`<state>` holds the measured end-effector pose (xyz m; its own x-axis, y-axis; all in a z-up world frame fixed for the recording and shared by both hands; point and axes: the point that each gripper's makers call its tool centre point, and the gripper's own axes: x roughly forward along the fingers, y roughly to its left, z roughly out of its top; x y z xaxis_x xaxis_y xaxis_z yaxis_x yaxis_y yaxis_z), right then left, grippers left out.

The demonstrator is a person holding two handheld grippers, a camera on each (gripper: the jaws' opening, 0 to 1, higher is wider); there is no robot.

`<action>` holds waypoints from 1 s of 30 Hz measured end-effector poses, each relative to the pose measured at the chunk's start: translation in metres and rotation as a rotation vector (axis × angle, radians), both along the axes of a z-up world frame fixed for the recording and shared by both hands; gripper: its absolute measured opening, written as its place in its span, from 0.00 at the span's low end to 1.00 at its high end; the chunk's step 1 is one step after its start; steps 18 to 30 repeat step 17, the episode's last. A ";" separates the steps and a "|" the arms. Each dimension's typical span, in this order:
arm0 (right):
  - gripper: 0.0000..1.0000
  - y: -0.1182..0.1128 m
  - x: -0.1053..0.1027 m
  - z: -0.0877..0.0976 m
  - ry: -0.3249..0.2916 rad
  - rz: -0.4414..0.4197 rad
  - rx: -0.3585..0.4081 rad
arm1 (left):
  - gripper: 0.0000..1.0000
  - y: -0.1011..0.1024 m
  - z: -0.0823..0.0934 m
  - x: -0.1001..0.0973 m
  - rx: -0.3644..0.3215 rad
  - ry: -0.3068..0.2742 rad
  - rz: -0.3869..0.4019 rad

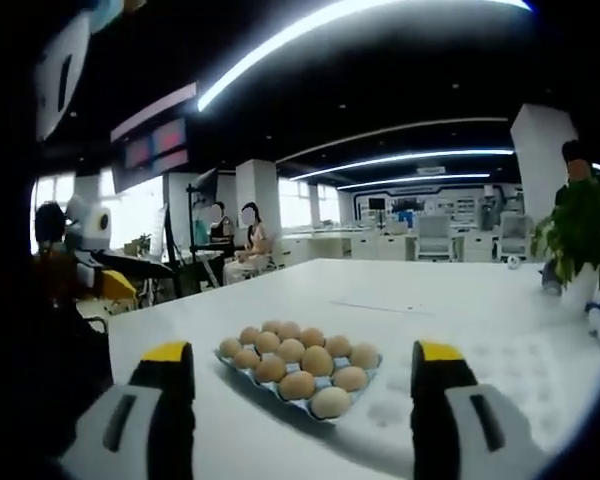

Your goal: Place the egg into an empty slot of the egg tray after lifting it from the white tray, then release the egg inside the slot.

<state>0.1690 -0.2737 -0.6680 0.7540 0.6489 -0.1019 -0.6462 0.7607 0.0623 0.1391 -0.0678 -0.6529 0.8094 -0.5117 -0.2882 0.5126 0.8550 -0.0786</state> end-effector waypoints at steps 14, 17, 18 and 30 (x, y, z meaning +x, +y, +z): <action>0.92 0.000 0.001 -0.001 0.001 0.002 -0.011 | 0.93 -0.001 -0.004 0.001 0.013 0.000 -0.003; 0.92 0.002 0.002 0.000 -0.001 0.010 -0.018 | 0.93 0.000 -0.003 0.000 0.013 -0.001 0.002; 0.92 0.002 0.002 0.000 -0.001 0.010 -0.018 | 0.93 0.000 -0.003 0.000 0.013 -0.001 0.002; 0.92 0.002 0.002 0.000 -0.001 0.010 -0.018 | 0.93 0.000 -0.003 0.000 0.013 -0.001 0.002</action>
